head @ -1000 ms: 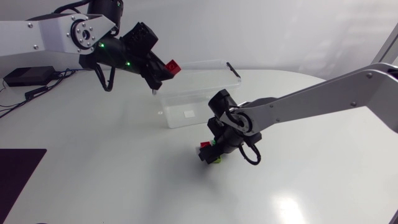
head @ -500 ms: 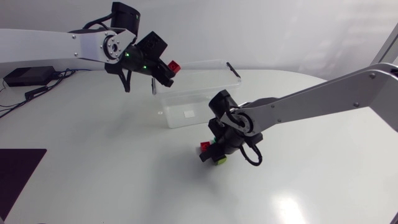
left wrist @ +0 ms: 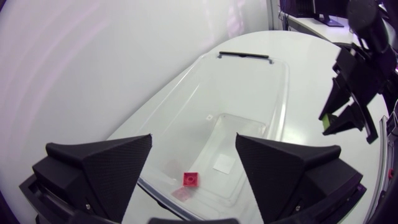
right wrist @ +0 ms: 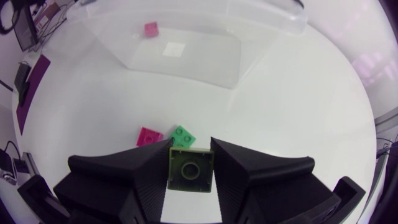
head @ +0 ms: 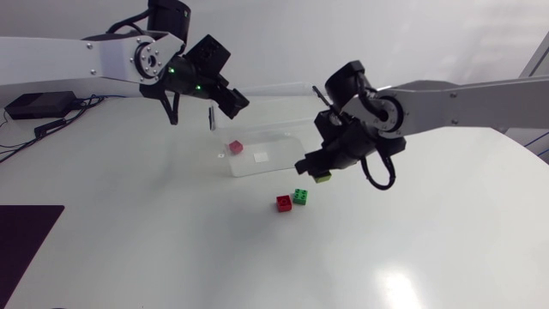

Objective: Place the duplo bricks in the container

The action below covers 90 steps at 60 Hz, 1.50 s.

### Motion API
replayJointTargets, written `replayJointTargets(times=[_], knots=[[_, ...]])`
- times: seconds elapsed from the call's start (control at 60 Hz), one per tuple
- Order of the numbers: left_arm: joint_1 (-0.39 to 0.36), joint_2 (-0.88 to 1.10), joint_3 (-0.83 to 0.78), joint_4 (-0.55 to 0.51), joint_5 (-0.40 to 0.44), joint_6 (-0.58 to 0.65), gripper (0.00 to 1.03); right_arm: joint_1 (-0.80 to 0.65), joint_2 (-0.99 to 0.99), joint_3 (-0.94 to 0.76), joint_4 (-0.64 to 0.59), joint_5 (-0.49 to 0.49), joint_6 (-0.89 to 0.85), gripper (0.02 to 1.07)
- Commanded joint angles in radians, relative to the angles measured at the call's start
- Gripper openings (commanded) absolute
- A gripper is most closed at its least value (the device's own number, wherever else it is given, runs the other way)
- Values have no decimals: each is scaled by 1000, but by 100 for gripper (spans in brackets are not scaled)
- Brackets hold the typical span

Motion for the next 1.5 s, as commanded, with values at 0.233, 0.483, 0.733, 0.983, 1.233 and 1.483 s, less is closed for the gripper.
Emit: replayJointTargets(times=[0.233,0.483,0.733,0.983,1.233,1.483], knots=[[-107,-174,-237,-41,41,125,97,-34,32,227,-15,-9,-1,31],[-224,-171,-374,-47,50,208,96,-36,92,337,8,-3,16,31],[-275,-93,-411,14,50,214,96,-46,196,434,57,0,15,31],[-318,-25,-434,58,32,254,96,-65,325,569,86,0,12,32],[-325,76,-397,84,4,294,96,-53,385,641,66,28,13,88],[-319,157,-326,84,-5,301,96,-45,127,351,117,22,-13,94]])
